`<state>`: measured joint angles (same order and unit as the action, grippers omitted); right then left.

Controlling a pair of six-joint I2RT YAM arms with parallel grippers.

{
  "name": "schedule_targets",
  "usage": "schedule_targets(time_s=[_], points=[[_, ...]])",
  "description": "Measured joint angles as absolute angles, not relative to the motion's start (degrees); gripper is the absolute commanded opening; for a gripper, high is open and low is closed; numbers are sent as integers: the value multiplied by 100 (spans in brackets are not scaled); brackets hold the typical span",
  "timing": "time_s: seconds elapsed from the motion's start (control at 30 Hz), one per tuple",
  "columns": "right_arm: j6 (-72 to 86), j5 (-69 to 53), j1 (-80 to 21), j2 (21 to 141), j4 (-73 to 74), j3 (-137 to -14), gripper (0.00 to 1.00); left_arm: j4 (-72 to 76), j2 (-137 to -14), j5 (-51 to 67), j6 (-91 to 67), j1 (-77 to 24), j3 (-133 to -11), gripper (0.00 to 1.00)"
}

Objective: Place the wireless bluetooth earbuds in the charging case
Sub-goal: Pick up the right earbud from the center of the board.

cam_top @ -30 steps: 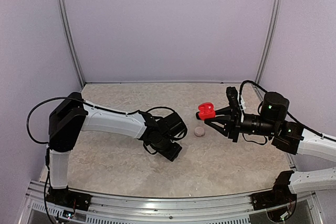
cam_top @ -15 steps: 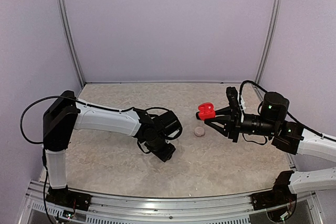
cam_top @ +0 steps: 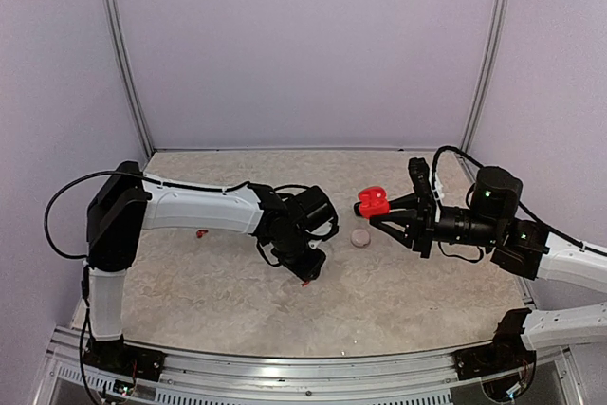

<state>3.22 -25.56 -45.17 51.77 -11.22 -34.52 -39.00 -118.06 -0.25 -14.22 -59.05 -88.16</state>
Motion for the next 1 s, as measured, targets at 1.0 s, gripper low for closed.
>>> schedule_targets(time_s=[1.0], points=[[261, -2460, -4517, 5103, -991, -3452, 9, -3938, -12160, 30, -1199, -5857, -8792, 9]])
